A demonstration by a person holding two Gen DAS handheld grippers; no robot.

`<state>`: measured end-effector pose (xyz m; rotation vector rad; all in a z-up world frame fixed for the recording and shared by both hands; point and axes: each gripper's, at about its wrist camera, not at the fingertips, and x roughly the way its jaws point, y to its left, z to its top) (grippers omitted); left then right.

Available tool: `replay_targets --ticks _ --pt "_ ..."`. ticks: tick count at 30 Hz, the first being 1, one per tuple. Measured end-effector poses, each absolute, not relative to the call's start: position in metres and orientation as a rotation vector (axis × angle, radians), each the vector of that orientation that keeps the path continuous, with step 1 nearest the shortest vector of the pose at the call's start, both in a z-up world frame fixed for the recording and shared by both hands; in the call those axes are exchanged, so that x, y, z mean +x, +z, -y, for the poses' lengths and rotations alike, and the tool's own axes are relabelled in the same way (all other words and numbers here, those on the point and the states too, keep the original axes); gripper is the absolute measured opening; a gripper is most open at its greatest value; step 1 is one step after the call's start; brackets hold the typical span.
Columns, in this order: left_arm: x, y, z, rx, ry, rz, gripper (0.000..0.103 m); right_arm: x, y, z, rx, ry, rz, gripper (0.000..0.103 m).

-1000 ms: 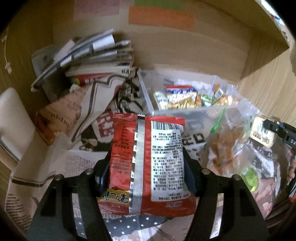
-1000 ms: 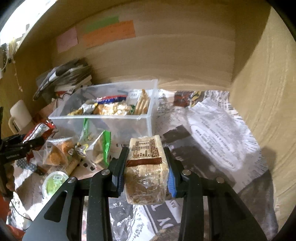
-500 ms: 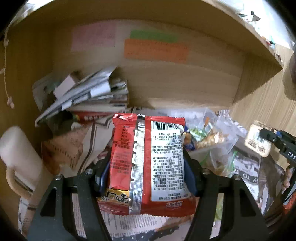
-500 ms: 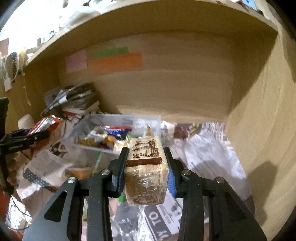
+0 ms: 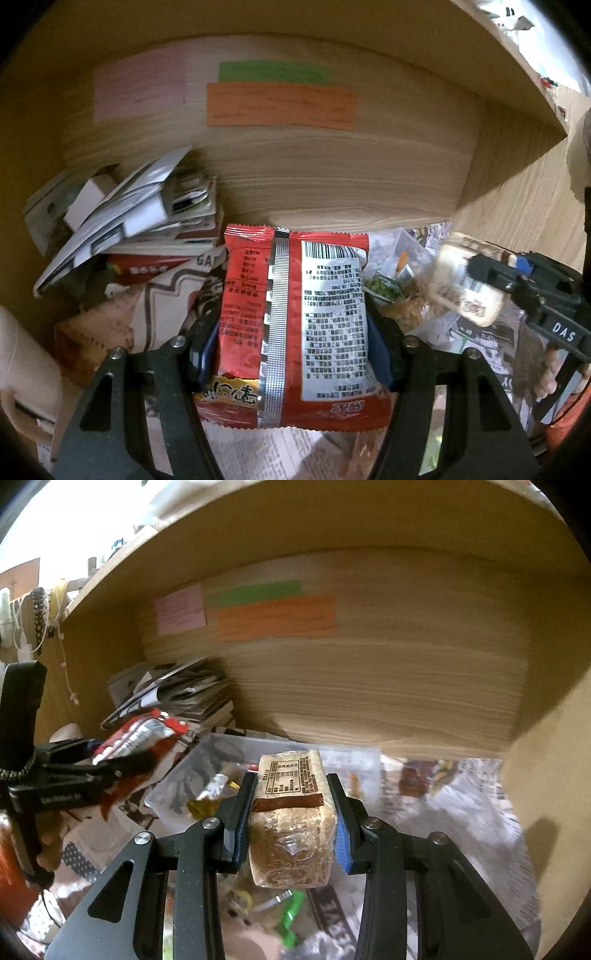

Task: Organize snacks
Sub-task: 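Carry the red bag and bread loaf into the clear box, open both tools, then withdraw both open tools from the box back to the snack pile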

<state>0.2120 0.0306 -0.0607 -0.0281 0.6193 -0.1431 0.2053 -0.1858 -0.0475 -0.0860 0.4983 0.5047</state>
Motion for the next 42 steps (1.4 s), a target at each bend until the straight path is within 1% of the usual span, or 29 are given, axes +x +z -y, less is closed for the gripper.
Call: replay_targets --ticks 11,20,27,31,33,35,38,42 --pt "0.261 -0.077 -0.014 -0.009 -0.166 -0.671 0.065 0.246 -0.052 0.159 -0.138 0.525 -0.537 0.033" --pt "0.293 -0.099 -0.013 -0.043 -0.18 -0.75 0.065 0.272 -0.069 0.152 -0.142 0.51 -0.612 0.034" --pt "0.302 -0.106 -0.019 -0.057 -0.166 -0.776 0.066 0.278 -0.074 0.159 -0.107 0.499 -0.639 0.036" --pt "0.293 -0.099 -0.022 -0.068 -0.177 -0.761 0.066 0.27 -0.067 0.165 -0.106 0.493 -0.619 0.036" --pt "0.285 -0.093 -0.022 -0.068 -0.182 -0.748 0.068 0.263 -0.063 0.169 -0.103 0.497 -0.613 0.037" --pt "0.274 -0.088 -0.023 -0.067 -0.185 -0.735 0.071 0.255 -0.06 0.174 -0.101 0.497 -0.598 0.043" --pt "0.257 -0.081 -0.022 -0.062 -0.194 -0.718 0.073 0.242 -0.056 0.179 -0.1 0.493 -0.581 0.048" --pt "0.235 -0.075 -0.019 -0.052 -0.21 -0.699 0.077 0.221 -0.052 0.186 -0.105 0.498 -0.564 0.051"
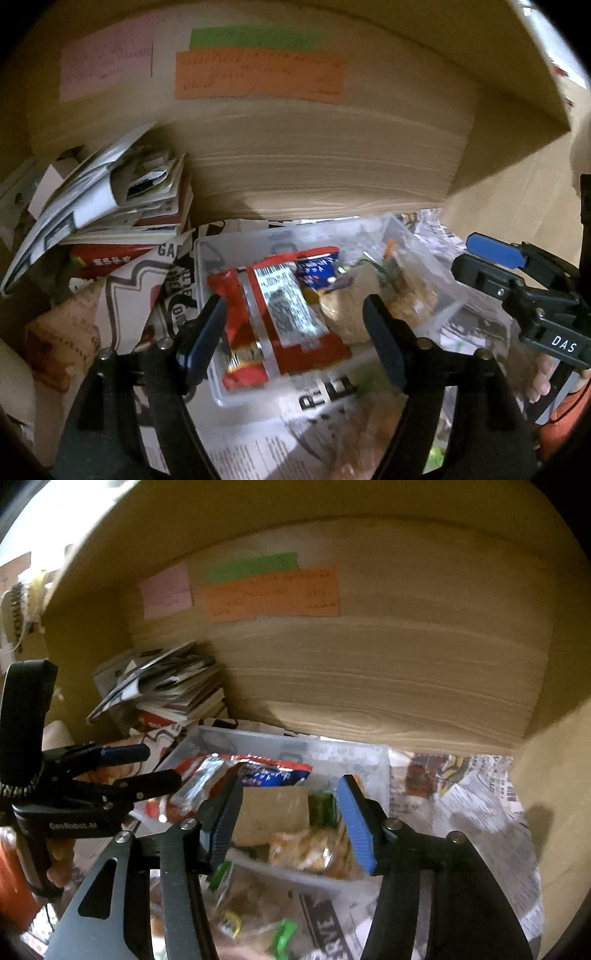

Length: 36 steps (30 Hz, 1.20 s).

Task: Organize snacks
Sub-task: 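Withdraw both open tools from the box back to the snack pile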

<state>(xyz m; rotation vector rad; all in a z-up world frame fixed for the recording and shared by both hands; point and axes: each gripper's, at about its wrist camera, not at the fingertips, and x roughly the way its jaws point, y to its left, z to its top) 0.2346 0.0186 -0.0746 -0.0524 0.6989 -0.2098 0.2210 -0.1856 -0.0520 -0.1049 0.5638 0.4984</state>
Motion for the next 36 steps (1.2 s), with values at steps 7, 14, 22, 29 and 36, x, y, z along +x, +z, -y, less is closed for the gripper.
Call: replay_targets --ticks 7,14,22,29,36 --pt "0.193 -0.075 -0.013 -0.033 -0.225 -0.683 0.085 0.179 -0.055 0.191 -0.102 0.512 -0.551 0.055" --pt "0.157 -0.095 -0.011 -0.009 -0.22 -0.715 0.087 0.143 -0.075 0.187 -0.097 0.539 -0.584 0.058" --pt "0.129 -0.124 -0.022 -0.028 -0.188 -0.778 0.087 0.119 -0.114 0.172 -0.075 0.576 -0.67 0.059" --pt "0.11 -0.144 -0.024 -0.036 -0.2 -0.834 0.087 0.11 -0.139 0.163 -0.086 0.578 -0.724 0.059" --pt "0.102 -0.155 -0.01 -0.03 -0.225 -0.861 0.086 0.108 -0.148 0.167 -0.082 0.576 -0.735 0.058"
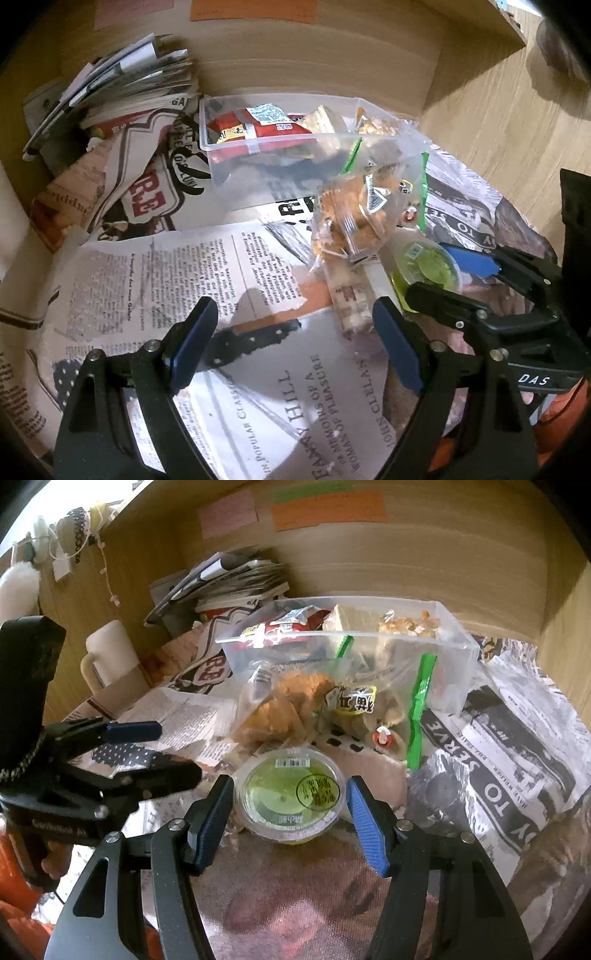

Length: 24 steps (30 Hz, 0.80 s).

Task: Organize snacks
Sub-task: 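Withdraw both open tools from the box back to the snack pile, then grasp the green jelly cup with the right tool while the left grasps a long wafer pack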

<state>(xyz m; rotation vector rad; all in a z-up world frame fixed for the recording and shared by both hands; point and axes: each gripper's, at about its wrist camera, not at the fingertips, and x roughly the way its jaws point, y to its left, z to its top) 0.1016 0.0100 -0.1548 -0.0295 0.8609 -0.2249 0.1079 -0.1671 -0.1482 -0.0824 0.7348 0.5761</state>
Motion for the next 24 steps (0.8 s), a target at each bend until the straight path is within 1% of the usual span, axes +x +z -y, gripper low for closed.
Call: replay_targets --ticks 9,11,13,16,17,18,19,20,21,24 --pt "0.109 -0.163 0.013 -0.061 -0.262 -0.886 0.086 0.104 -0.147 0.188 -0.081 0.537 -0.712 0.056" --pt "0.113 -0.166 0.02 -0.054 -0.269 -0.893 0.085 0.105 -0.146 0.192 -0.075 0.529 -0.71 0.056" --pt "0.118 -0.171 0.029 -0.046 -0.271 -0.904 0.078 0.105 -0.145 0.198 -0.069 0.519 -0.706 0.056" --pt "0.123 -0.175 0.041 -0.007 -0.241 -0.885 0.072 0.105 -0.145 0.204 -0.057 0.511 -0.703 0.056" --pt "0.124 -0.176 0.044 0.005 -0.231 -0.88 0.067 0.105 -0.145 0.206 -0.055 0.51 -0.702 0.056" --pt "0.125 -0.176 0.046 0.018 -0.217 -0.87 0.059 0.105 -0.145 0.208 -0.053 0.507 -0.701 0.056" --pt "0.127 -0.177 0.048 0.032 -0.207 -0.862 0.056 0.105 -0.145 0.21 -0.048 0.506 -0.7 0.056" --pt "0.128 -0.177 0.049 0.04 -0.198 -0.855 0.05 0.105 -0.144 0.21 -0.046 0.507 -0.7 0.056" --pt "0.128 -0.177 0.049 0.043 -0.191 -0.85 0.045 0.106 -0.144 0.211 -0.042 0.506 -0.699 0.056" --pt "0.128 -0.176 0.043 0.037 -0.195 -0.855 0.045 0.106 -0.143 0.213 -0.036 0.505 -0.695 0.056"
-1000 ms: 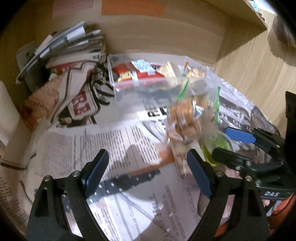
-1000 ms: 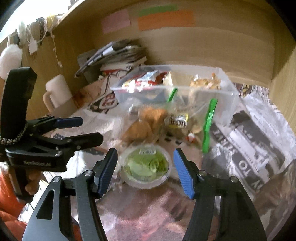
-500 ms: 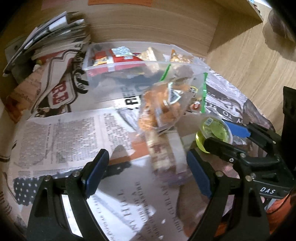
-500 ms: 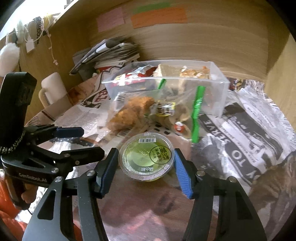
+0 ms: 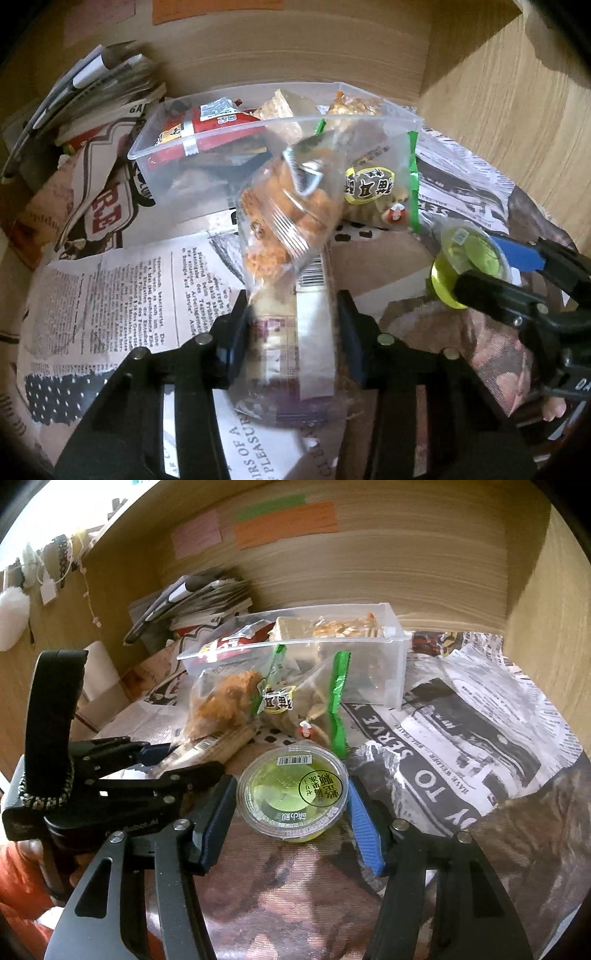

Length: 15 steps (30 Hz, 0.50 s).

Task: Organize snacks
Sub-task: 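Grasp the green jelly cup with the right tool while the left grasps a long wafer pack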

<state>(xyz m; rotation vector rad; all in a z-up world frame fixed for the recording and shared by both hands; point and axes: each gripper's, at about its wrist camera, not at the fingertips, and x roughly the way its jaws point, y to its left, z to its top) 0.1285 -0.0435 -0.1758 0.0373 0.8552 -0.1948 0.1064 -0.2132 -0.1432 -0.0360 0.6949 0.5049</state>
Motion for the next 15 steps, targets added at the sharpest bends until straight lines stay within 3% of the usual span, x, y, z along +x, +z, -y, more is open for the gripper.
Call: replay_targets --ticks 12,14,15 --pt "0.104 -0.147 0.019 0.001 -0.196 -0.811 0.044 0.105 -0.123 0.214 -0.034 0.496 -0.634 0.056" --pt "0.1 -0.138 0.016 -0.004 -0.201 -0.784 0.042 0.104 -0.118 0.213 -0.035 0.495 -0.62 0.056" --pt "0.098 -0.132 0.016 -0.003 -0.201 -0.768 0.034 0.104 -0.116 0.213 -0.035 0.494 -0.615 0.056"
